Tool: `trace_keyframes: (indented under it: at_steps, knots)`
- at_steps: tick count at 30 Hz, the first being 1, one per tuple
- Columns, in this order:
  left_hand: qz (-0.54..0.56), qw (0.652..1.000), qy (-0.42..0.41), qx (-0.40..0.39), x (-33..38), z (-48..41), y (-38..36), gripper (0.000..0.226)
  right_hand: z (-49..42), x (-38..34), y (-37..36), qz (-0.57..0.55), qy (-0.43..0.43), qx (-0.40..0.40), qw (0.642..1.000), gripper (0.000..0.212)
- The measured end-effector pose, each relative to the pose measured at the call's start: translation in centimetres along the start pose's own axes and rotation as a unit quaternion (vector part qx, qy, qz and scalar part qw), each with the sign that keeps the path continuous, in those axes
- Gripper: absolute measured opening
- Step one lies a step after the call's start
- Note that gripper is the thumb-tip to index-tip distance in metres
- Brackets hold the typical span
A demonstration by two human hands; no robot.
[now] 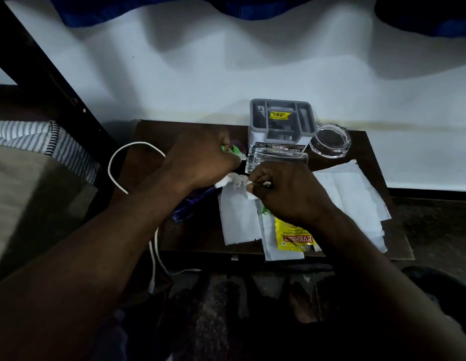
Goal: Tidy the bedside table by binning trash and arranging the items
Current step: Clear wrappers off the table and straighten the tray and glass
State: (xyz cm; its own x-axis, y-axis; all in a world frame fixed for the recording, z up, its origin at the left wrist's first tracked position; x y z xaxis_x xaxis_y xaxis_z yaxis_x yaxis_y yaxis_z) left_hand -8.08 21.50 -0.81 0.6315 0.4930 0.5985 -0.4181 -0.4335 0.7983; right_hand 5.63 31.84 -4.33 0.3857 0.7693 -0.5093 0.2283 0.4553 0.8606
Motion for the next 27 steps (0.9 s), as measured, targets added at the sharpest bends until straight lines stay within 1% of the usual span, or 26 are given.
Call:
trace_keyframes:
  at_steps: [3, 6, 7, 9, 11, 14, 15, 17, 18, 22, 23, 27]
  knots:
    - [0.040, 0.999, 0.006, -0.015, 0.1, 0.1, 0.1, 0.016, 0.0, 0.1, 0.2, -0.011, 0.000, 0.006, 1.000, 0.002]
    - [-0.012, 0.997, -0.036, -0.066, 1.0, 0.6, -0.6, 0.035, 0.0, 0.0, 0.3, -0.007, 0.000, 0.009, 1.000, 0.002]
    - [-0.034, 0.995, -0.044, -0.081, 1.2, 0.8, -0.9, 0.036, 0.1, 0.0, 0.3, -0.003, 0.002, 0.010, 1.000, 0.002]
    - [-0.059, 0.992, -0.047, -0.103, 1.5, 0.9, -1.3, 0.028, 0.3, 0.2, 0.8, -0.002, 0.002, 0.020, 1.000, 0.004]
    - [-0.044, 0.993, -0.037, -0.105, 1.7, 1.0, -1.3, 0.019, 0.7, 0.5, 1.6, -0.003, 0.004, 0.032, 0.999, 0.004]
    - [-0.018, 0.995, -0.013, -0.094, 2.0, 0.9, -1.4, 0.012, 0.9, 1.3, 2.5, -0.001, -0.008, 0.036, 0.999, 0.004]
    - [-0.025, 0.995, -0.009, -0.097, 2.1, 0.9, -1.6, 0.013, 1.0, 1.6, 2.7, -0.003, -0.018, 0.033, 0.999, 0.005]
    - [-0.044, 0.994, -0.011, -0.103, 2.2, 0.9, -2.1, 0.027, 1.1, 1.9, 3.1, -0.002, -0.030, 0.030, 0.999, 0.007]
    - [-0.056, 0.993, -0.017, -0.106, 2.3, 0.8, -2.5, 0.029, 1.2, 2.0, 3.2, 0.001, -0.033, 0.029, 0.999, 0.009]
    - [-0.088, 0.987, -0.062, -0.122, 2.9, 1.1, -4.4, 0.013, 1.6, 2.7, 3.0, 0.013, -0.051, 0.003, 0.999, 0.016]
    - [-0.085, 0.986, -0.065, -0.125, 3.0, 1.2, -4.8, 0.013, 1.6, 2.9, 2.9, 0.015, -0.054, -0.002, 0.998, 0.017]
    - [-0.115, 0.982, -0.097, -0.118, 4.0, 1.6, -5.6, 0.037, 1.9, 3.8, 3.4, 0.006, -0.066, 0.004, 0.998, 0.021]
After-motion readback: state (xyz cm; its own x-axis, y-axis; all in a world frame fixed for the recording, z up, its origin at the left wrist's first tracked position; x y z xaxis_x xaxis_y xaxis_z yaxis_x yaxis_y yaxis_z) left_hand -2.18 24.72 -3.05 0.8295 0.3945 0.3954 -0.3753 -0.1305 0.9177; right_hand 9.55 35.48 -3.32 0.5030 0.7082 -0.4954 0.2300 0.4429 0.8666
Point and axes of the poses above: each hand's wrist, its own z-axis away from the middle knuckle, its own y-axis out of the back of the hand, x = y × z, the point moved 7 cm from there along -z, towards the middle knuckle, and after that the axes turned 5 degrees about z, right-handed, at the moved point
